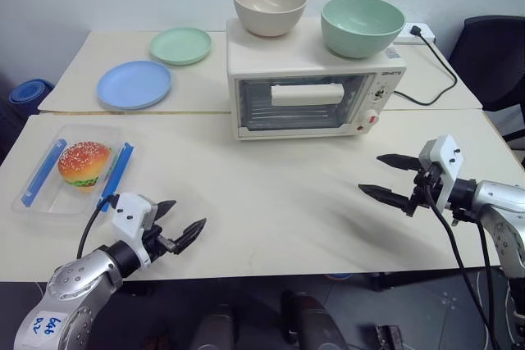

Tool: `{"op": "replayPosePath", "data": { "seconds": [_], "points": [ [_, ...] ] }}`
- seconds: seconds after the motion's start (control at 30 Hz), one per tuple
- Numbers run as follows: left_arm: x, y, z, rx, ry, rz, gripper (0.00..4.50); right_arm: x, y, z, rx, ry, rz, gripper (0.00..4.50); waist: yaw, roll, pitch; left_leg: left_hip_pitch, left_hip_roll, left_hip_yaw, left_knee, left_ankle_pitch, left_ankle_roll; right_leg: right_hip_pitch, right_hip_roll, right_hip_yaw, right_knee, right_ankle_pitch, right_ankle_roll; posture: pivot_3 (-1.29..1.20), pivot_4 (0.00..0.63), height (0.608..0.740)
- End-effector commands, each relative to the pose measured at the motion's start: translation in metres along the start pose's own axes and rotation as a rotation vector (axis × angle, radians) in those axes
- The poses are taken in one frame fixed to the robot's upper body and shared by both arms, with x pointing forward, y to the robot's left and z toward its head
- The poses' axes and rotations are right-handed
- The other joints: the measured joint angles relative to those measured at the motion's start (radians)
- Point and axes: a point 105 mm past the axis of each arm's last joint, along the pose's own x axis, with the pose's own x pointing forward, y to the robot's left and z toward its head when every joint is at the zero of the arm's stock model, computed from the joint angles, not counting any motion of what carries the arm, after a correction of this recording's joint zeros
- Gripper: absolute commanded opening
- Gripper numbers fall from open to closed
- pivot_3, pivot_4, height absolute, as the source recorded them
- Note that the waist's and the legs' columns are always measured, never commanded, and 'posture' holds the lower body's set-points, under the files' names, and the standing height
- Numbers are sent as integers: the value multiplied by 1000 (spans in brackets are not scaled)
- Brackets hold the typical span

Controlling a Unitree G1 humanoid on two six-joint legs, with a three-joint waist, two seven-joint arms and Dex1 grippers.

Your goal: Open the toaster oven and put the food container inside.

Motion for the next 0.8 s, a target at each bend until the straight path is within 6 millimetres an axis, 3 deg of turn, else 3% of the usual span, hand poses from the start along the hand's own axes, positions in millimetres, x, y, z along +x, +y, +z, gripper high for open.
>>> {"op": "replayPosePath", "data": {
  "seconds": [0.03, 0.3, 0.47, 0.57, 0.8],
  "points": [
    [2, -8, 11, 48, -40, -48, 4500, -4, -4, 15, -52, -48, -17, 4482, 0, 0, 0, 0, 0, 0, 0, 0, 0, 0, 0, 0, 0, 0, 0, 0, 150, 740],
    [5, -1, 14, 27, -45, -20, 4500, -3, -1, 13, -26, -50, -3, 4482, -1, 0, 0, 0, 0, 0, 0, 0, 0, 0, 0, 0, 0, 1, 2, 0, 150, 740],
    [9, -8, 29, 12, -88, -81, 4500, 4, 5, 14, 11, -64, 23, 4482, 1, 0, 0, 0, 0, 0, 0, 0, 0, 0, 0, 0, 0, 1, 2, 0, 150, 740],
    [12, -15, 48, -3, -136, -156, 4500, 15, 9, 17, 9, -80, 48, 4482, 0, 0, 0, 0, 0, 0, 0, 0, 0, 0, 0, 0, 0, 1, 2, 0, 150, 740],
    [14, -21, 102, 52, -211, -320, 4500, 46, -3, 47, 2, -185, 64, 4482, -10, 0, 0, 0, 0, -1, 0, 0, 0, -1, 1, -1, 2, 3, 5, 0, 150, 740]
  ]
}}
